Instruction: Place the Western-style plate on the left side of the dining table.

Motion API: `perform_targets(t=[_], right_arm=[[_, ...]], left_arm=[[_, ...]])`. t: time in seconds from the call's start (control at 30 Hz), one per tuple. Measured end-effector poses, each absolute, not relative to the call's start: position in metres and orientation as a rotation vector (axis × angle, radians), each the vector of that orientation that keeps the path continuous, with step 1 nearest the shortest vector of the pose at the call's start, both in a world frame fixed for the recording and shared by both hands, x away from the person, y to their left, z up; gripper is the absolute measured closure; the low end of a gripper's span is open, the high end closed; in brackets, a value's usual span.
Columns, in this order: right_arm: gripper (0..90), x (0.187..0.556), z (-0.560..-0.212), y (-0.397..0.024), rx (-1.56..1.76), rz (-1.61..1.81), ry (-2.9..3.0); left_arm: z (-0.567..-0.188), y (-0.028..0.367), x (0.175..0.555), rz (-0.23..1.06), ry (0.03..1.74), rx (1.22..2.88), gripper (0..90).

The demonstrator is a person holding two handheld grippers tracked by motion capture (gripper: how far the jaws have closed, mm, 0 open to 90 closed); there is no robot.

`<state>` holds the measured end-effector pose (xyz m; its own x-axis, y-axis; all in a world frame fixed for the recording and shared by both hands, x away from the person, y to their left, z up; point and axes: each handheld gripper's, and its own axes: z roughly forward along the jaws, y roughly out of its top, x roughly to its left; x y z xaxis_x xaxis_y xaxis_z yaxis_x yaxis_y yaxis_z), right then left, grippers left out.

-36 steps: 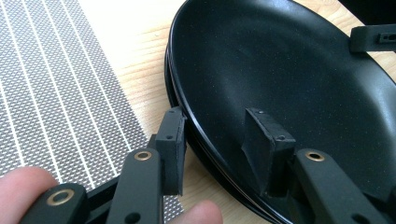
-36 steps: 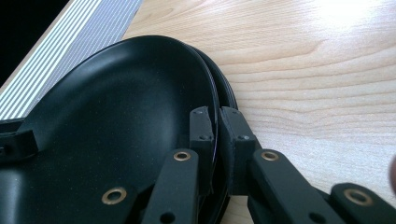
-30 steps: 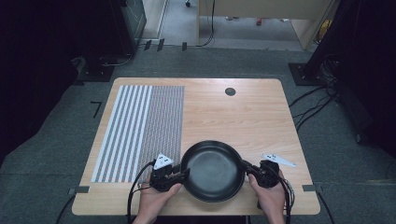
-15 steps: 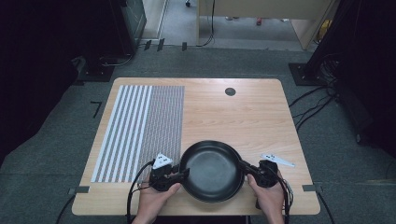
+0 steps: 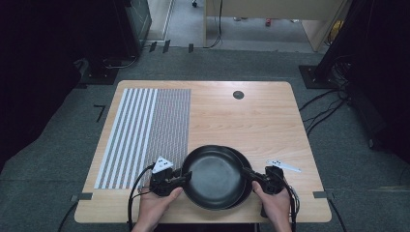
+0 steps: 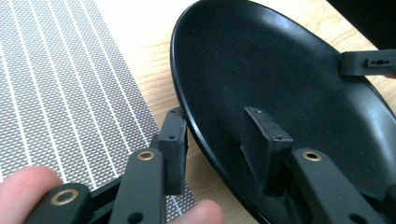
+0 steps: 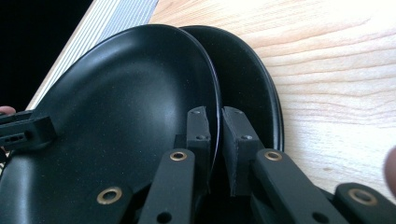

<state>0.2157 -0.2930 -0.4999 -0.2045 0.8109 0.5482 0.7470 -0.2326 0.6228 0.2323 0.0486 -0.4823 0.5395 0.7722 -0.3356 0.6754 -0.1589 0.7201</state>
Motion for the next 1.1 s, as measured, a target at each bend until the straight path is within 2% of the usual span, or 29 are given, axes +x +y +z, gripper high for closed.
perform_targets(t=[0.6,1.1], right_arm=[[81.5,0.216,-0.502,-0.29,1.945,1.459,1.903],[78.7,0.216,-0.508,-0.287,1.957,1.478,1.864]], left_arm=[[-0.477,0.061,0.233,0.102,1.189,1.866,68.4],[-0.481,0.061,0.234,0.079,1.17,1.883,68.0]])
